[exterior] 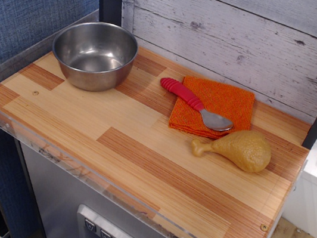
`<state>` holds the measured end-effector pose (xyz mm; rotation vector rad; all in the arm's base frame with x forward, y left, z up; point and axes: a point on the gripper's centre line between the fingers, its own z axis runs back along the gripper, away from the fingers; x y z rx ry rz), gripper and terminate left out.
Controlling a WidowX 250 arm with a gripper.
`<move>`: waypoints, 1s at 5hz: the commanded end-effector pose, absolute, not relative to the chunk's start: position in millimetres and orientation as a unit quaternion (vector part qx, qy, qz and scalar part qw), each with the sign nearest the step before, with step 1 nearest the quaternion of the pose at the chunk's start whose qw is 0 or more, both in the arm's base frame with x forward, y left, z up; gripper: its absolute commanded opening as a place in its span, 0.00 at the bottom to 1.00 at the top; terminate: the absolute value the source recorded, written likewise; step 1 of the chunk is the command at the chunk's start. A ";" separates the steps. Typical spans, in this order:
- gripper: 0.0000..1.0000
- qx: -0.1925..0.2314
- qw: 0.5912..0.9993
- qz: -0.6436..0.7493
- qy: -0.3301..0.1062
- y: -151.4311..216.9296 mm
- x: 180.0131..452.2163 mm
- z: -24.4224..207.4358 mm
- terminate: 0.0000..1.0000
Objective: Put the chicken piece in the pot
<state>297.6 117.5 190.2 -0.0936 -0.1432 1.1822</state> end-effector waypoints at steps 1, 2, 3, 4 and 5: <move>1.00 -0.044 0.827 0.557 -0.067 117.5 297.6 190.2 0.00; 1.00 -0.058 0.847 0.524 -0.065 80.3 291.9 187.4 0.00; 1.00 -0.060 0.880 0.467 -0.069 49.3 282.3 177.8 0.00; 1.00 -0.074 0.893 0.438 -0.074 29.0 270.4 171.2 0.00; 1.00 -0.085 0.913 0.391 -0.075 14.5 262.7 162.9 0.00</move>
